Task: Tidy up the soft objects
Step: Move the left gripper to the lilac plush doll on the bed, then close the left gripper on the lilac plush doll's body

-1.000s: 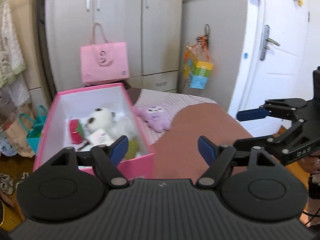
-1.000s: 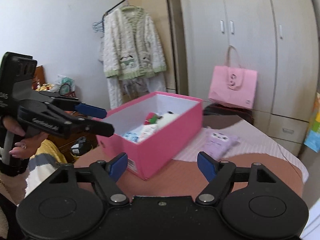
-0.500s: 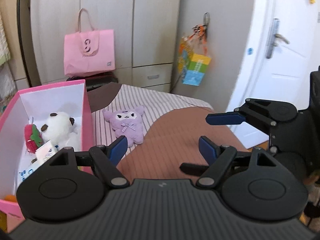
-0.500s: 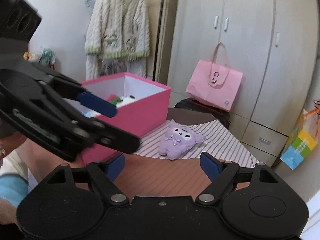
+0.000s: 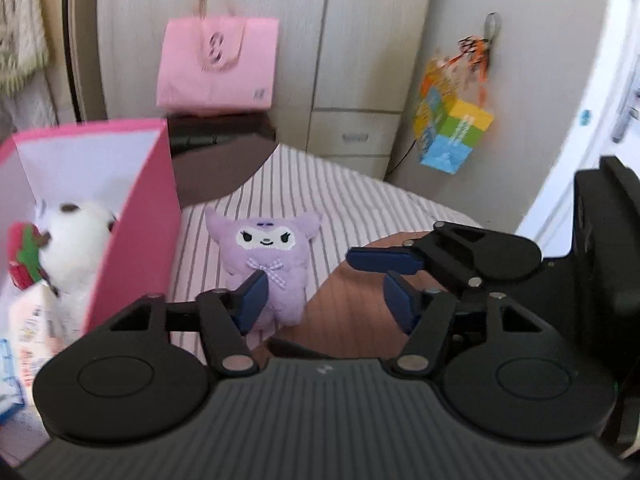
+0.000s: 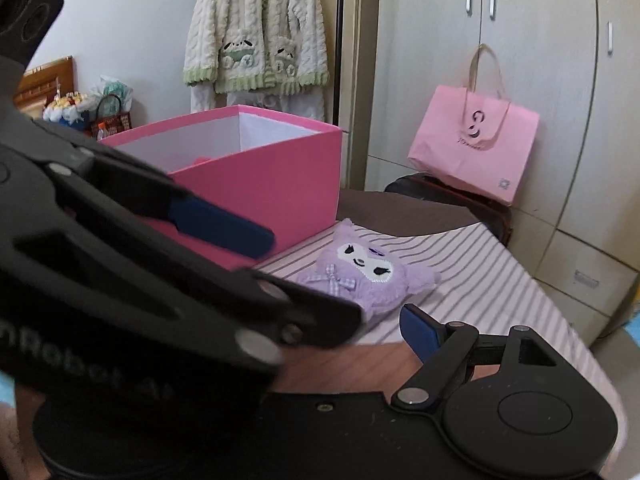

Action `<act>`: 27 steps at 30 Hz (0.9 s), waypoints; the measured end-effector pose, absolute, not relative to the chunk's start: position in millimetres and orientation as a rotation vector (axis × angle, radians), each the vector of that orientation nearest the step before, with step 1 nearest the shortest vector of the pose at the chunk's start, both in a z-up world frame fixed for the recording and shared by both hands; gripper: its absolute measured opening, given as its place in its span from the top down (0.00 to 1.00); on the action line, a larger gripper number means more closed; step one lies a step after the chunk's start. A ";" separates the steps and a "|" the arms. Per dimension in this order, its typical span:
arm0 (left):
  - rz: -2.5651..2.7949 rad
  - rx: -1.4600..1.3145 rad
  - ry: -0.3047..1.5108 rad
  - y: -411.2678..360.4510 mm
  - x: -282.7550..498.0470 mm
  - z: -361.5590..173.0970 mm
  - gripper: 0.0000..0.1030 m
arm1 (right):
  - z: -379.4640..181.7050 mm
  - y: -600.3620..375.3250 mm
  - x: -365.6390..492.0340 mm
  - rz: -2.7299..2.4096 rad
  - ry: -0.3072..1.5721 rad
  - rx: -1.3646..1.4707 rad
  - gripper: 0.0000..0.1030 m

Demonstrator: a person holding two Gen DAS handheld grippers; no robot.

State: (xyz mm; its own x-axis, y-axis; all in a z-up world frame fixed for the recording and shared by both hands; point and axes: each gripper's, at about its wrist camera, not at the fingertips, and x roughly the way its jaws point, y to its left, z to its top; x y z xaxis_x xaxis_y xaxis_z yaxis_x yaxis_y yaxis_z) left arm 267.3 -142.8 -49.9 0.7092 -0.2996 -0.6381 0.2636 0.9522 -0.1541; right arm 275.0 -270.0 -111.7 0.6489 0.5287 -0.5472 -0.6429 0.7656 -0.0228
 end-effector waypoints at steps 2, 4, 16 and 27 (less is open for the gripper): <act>-0.282 -0.086 0.744 -142.5 281.2 -59.1 0.46 | -117.6 -270.5 287.6 0.695 0.550 -0.185 0.17; -0.256 -0.124 0.783 -138.5 294.8 -69.1 0.47 | -123.8 -270.0 299.6 0.712 0.567 -0.167 0.18; -0.164 -0.199 0.807 -123.7 316.6 -98.1 0.51 | -146.3 -256.8 330.5 0.730 0.647 -0.179 0.18; -0.173 -0.199 0.806 -125.0 315.3 -100.8 0.58 | -147.9 -254.8 326.9 0.698 0.621 -0.162 0.47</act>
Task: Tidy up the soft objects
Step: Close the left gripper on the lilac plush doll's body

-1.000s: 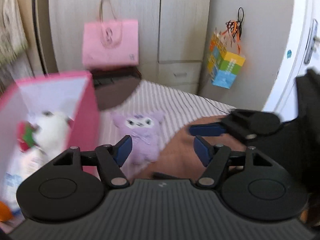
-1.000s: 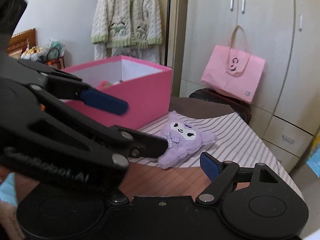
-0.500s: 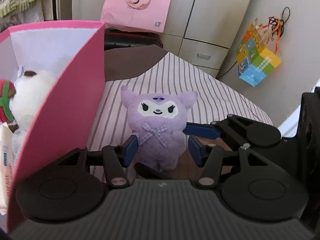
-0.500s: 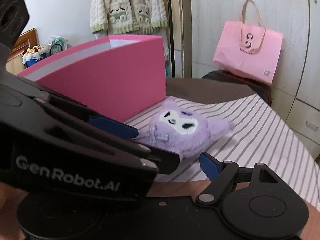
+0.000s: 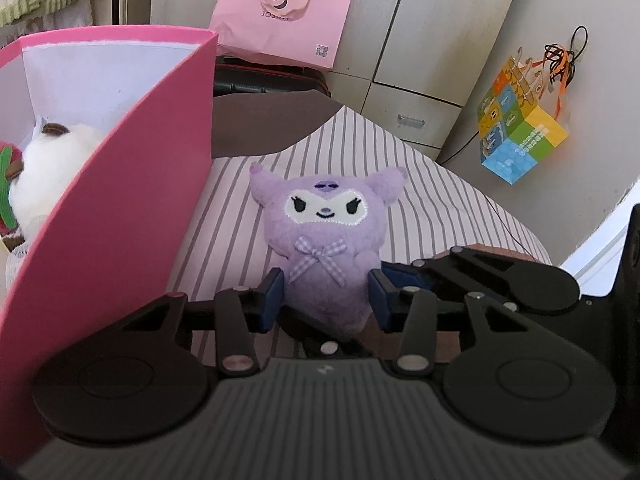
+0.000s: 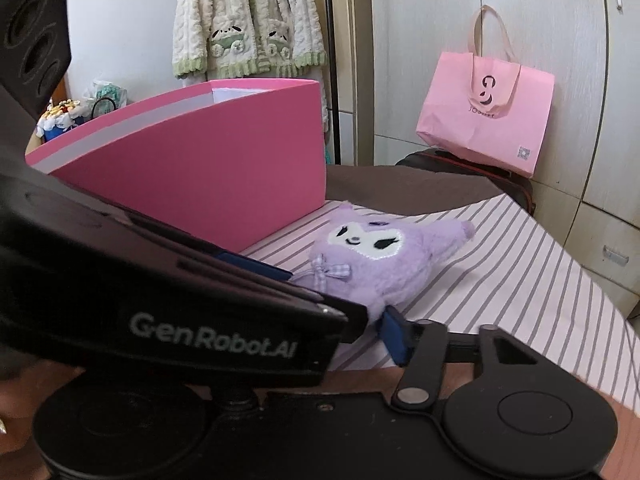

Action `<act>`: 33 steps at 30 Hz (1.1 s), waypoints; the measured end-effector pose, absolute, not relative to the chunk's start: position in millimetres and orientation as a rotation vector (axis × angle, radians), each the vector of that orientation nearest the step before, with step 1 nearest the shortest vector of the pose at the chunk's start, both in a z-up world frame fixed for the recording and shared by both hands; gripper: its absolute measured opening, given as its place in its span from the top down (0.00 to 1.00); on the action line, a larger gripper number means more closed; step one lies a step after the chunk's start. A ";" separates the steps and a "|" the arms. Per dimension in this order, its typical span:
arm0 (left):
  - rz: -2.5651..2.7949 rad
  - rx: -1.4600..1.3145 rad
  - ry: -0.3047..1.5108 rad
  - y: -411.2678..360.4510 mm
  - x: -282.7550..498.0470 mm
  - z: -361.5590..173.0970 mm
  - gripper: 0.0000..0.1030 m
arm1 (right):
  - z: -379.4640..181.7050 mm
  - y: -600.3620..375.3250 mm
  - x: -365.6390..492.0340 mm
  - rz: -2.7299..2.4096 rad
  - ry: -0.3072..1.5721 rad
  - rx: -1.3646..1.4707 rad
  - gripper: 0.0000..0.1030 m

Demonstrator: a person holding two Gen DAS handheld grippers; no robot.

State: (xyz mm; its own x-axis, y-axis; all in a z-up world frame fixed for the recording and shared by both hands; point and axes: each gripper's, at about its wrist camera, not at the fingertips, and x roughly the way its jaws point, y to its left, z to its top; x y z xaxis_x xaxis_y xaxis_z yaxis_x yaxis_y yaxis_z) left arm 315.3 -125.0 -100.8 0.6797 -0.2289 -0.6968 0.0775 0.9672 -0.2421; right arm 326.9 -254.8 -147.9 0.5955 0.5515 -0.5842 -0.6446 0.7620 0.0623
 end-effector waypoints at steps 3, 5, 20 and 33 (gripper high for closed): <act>-0.178 -0.194 0.803 -124.5 314.4 -101.4 0.58 | -146.2 -252.0 324.0 0.658 0.633 -0.140 0.51; -0.177 -0.187 0.799 -125.7 313.7 -101.4 0.58 | -147.0 -249.3 321.1 0.638 0.629 -0.140 0.52; -0.247 -0.142 0.774 -125.7 277.7 -90.0 0.61 | -139.2 -249.7 283.7 0.550 0.629 -0.083 0.54; -0.344 -0.082 0.724 -112.2 206.5 -70.1 0.61 | -122.6 -241.0 205.6 0.473 0.550 -0.106 0.54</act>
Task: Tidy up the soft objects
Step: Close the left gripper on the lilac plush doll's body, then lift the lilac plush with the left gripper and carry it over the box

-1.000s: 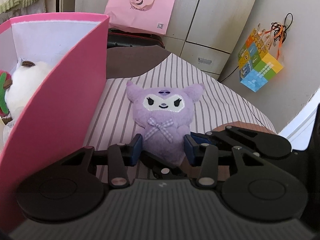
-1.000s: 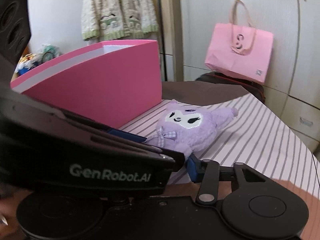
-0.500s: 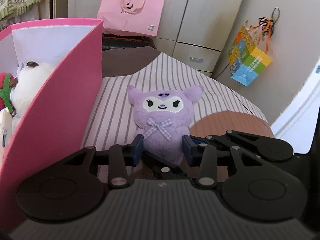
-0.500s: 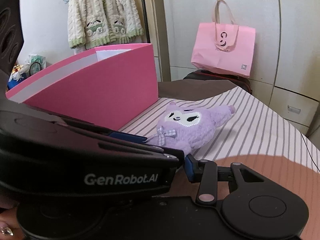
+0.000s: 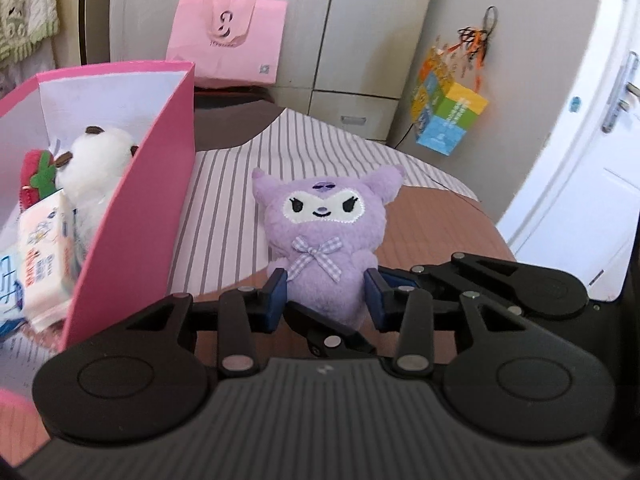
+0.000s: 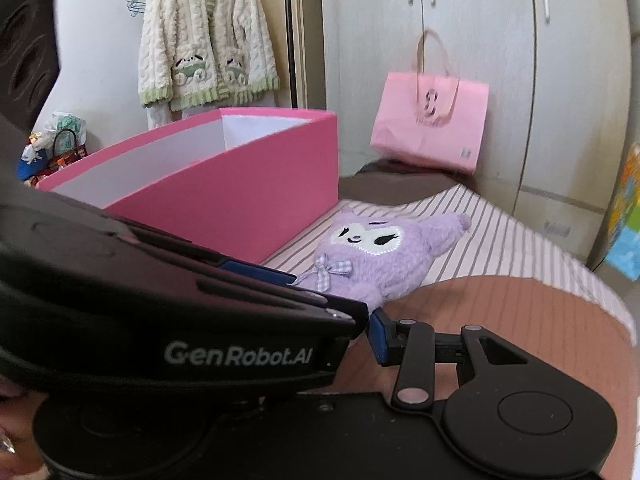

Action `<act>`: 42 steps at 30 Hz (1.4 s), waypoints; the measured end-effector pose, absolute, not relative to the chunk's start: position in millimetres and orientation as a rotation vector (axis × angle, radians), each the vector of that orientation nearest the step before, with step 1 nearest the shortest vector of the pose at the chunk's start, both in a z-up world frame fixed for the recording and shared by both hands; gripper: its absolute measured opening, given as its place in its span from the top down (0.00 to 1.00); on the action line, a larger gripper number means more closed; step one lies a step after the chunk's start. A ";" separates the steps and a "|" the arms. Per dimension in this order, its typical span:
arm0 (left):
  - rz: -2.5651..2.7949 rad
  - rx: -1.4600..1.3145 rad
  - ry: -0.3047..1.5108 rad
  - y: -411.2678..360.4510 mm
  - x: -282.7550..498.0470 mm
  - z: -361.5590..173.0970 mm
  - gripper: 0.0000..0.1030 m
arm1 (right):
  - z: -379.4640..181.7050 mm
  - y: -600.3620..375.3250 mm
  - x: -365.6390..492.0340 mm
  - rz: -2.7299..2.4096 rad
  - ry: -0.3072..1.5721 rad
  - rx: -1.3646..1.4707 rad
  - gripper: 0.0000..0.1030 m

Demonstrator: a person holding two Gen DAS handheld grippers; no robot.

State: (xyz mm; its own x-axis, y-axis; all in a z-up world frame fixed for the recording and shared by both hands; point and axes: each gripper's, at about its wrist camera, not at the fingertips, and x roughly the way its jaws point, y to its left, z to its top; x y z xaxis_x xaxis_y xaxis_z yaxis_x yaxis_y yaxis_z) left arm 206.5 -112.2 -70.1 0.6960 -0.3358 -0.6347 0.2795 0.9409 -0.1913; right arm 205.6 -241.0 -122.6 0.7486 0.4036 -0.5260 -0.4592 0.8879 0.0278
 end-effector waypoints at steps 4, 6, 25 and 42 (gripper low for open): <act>-0.372 -0.057 0.686 -106.5 184.4 -64.5 0.62 | -119.8 -240.8 184.0 0.448 0.531 -0.048 0.54; -0.384 -0.044 0.672 -102.9 172.8 -60.6 0.62 | -116.8 -235.8 170.5 0.431 0.507 -0.061 0.54; -0.528 -0.050 0.696 -42.3 80.7 -36.0 0.62 | -83.7 -184.0 61.6 0.355 0.529 -0.078 0.54; -0.440 -0.076 0.531 34.7 72.3 7.9 0.62 | -36.3 -118.6 55.6 0.437 0.400 -0.090 0.54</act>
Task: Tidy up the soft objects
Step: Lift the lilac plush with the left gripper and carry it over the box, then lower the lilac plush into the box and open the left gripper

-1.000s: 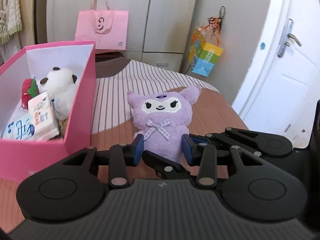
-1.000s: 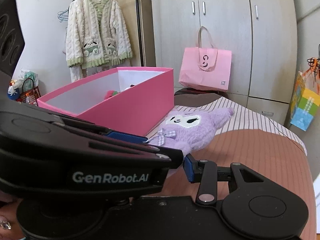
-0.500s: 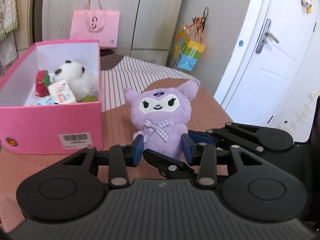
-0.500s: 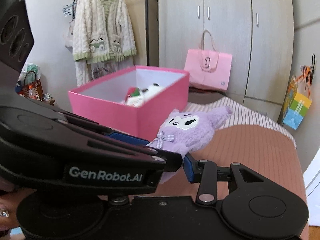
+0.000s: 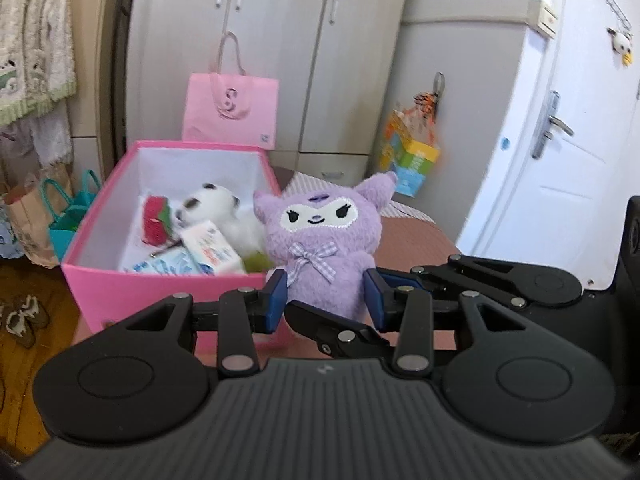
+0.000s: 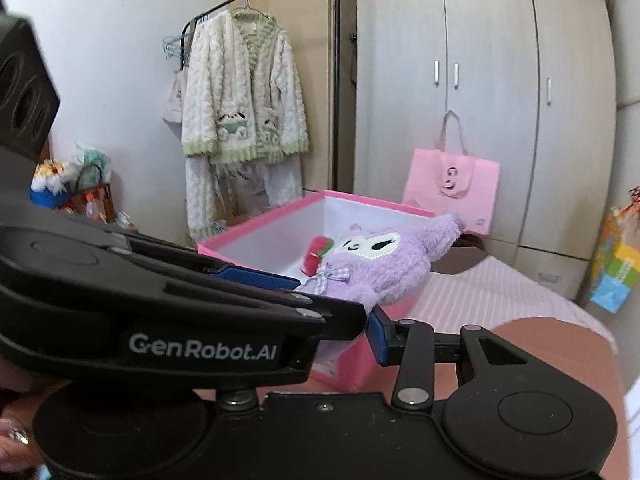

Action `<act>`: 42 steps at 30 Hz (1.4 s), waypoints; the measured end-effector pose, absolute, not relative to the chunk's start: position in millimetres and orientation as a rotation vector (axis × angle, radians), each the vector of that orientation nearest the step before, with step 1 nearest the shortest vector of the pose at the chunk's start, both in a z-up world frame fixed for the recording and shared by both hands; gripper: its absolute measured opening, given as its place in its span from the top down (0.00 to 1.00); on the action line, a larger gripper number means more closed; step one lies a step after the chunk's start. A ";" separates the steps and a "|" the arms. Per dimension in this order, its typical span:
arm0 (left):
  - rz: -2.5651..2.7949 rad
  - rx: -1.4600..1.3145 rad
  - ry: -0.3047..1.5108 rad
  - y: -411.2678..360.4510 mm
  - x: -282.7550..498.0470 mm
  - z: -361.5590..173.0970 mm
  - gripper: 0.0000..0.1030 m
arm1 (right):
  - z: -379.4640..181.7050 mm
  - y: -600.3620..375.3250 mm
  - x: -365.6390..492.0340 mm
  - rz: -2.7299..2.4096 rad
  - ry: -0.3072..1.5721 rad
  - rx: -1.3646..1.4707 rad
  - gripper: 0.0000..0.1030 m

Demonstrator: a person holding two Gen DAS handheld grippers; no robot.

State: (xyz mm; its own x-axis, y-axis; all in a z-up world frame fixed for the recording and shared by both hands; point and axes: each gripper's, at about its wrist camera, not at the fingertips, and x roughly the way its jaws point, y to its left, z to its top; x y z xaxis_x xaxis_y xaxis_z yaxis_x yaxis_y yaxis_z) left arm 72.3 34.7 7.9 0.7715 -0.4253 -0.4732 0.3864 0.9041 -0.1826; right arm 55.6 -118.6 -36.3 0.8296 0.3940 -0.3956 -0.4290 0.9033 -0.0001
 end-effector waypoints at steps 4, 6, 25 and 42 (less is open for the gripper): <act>-0.405 -0.079 0.529 48.6 97.1 8.0 0.62 | -37.2 -103.3 80.9 0.474 0.396 -0.090 0.54; -0.390 -0.080 0.523 55.4 112.8 10.8 0.62 | -35.9 -96.3 97.5 0.493 0.390 -0.096 0.54; -0.283 -0.252 0.592 93.5 256.3 6.3 0.62 | -19.1 -58.7 261.4 0.629 0.527 -0.180 0.52; -0.240 -0.317 0.584 111.2 233.2 -11.1 0.56 | -36.1 -76.4 227.9 0.607 0.522 -0.199 0.48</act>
